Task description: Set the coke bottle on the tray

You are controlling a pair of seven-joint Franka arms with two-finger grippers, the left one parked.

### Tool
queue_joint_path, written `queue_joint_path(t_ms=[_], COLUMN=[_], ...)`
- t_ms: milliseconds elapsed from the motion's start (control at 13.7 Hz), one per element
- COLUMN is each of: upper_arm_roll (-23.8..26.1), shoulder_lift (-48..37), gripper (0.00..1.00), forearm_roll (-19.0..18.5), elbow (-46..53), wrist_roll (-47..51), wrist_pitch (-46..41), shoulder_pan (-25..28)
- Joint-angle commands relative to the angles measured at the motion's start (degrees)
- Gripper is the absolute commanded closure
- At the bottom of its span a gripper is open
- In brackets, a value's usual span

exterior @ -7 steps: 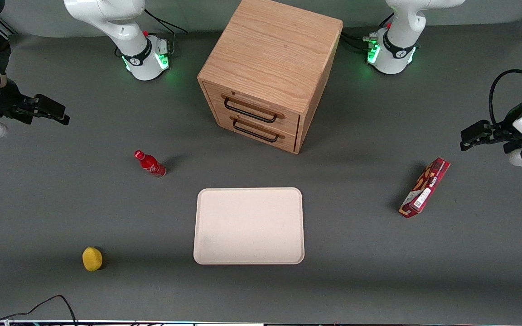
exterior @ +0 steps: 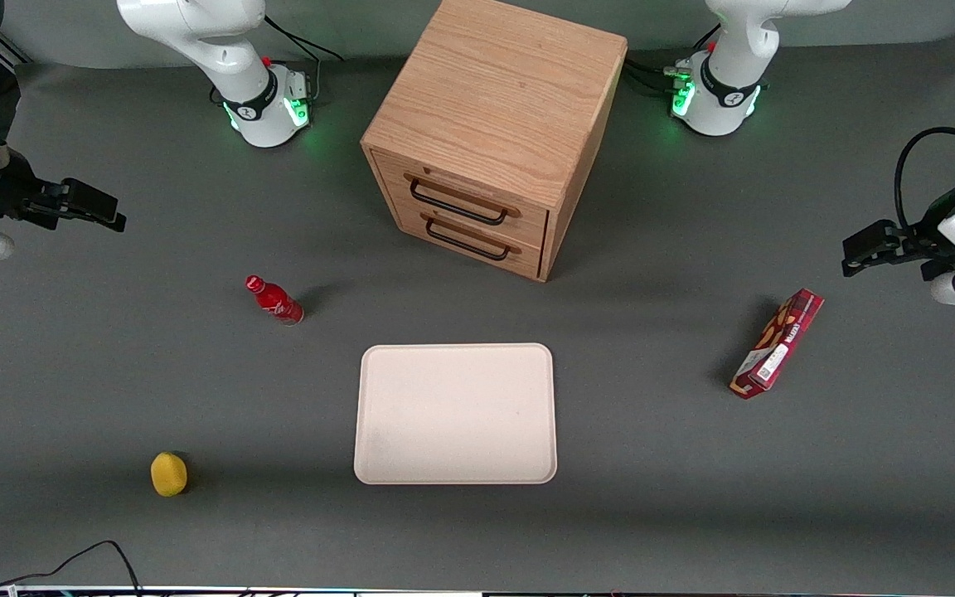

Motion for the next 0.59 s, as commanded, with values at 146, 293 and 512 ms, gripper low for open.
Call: queue_joint_path(t_ms=[146, 293, 512], upper_arm_roll=[4.12, 5.63, 6.95], shoulder_lift=[0.10, -2.00, -2.20], gripper=[0.00, 0.00, 0.00], forearm_roll=[1.26, 1.26, 1.26], elbow=[-10.41, -22.34, -35.99], wrist_roll=[4.92, 6.95, 7.04], wrist_pitch=[7.18, 19.54, 37.05], shoulder_pan=[0.46, 0.46, 0.46])
